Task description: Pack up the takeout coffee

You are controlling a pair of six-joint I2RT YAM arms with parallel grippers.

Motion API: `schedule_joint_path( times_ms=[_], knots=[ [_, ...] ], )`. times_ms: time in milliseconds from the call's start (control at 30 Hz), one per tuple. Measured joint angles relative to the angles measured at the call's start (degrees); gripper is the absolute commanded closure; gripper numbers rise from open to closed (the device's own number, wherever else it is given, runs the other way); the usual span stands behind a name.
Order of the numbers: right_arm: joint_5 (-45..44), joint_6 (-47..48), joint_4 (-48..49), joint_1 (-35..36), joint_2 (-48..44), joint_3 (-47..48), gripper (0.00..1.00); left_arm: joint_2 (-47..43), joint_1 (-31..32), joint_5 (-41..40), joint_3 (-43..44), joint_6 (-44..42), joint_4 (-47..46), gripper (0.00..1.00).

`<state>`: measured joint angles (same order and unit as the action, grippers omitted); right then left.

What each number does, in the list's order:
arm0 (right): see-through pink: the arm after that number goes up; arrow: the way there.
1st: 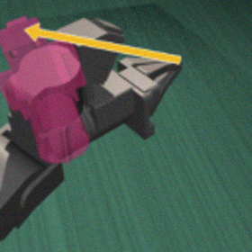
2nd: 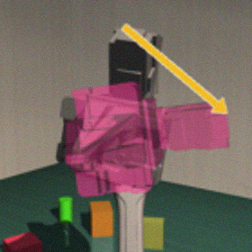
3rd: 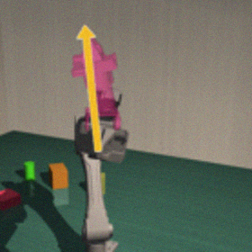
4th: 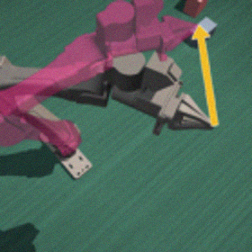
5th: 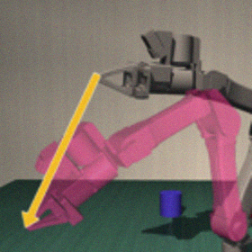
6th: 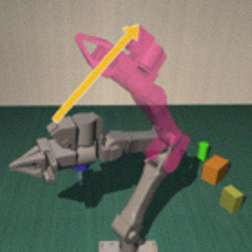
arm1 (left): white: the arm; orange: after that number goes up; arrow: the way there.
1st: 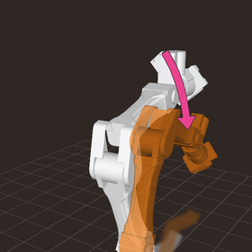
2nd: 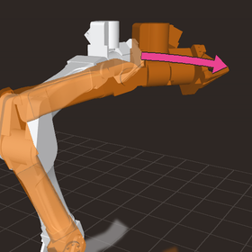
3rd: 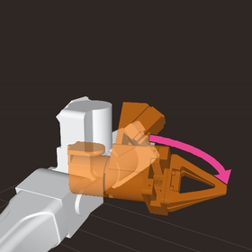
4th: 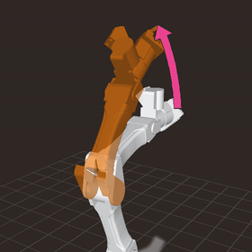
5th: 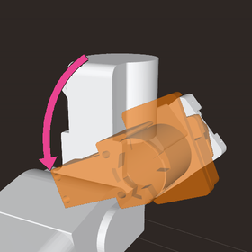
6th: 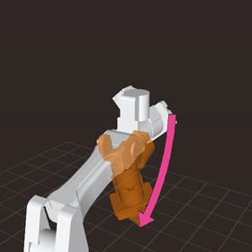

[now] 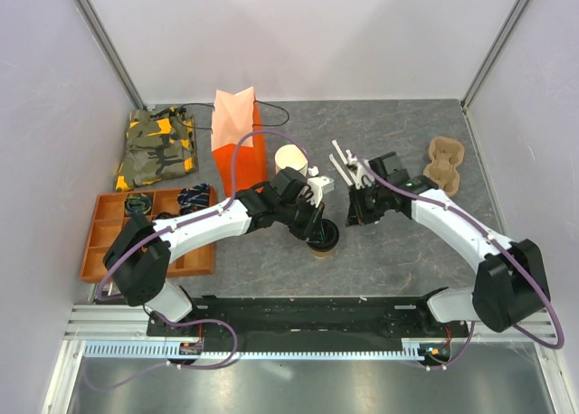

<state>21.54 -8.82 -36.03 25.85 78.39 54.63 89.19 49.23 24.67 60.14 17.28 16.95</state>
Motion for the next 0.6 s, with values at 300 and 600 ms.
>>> schedule_joint_path(
  times_ms=[300,600],
  knots=[
    [6.3,-3.2,2.1,-3.4,-5.0,0.8,0.88,0.0,0.0,0.0,0.0,0.0,0.0,0.88],
    [6.4,-3.4,4.0,0.8,-1.2,-2.3,0.88,0.0,-0.2,0.3,-0.1,0.1,-0.1,0.88]
  ],
)
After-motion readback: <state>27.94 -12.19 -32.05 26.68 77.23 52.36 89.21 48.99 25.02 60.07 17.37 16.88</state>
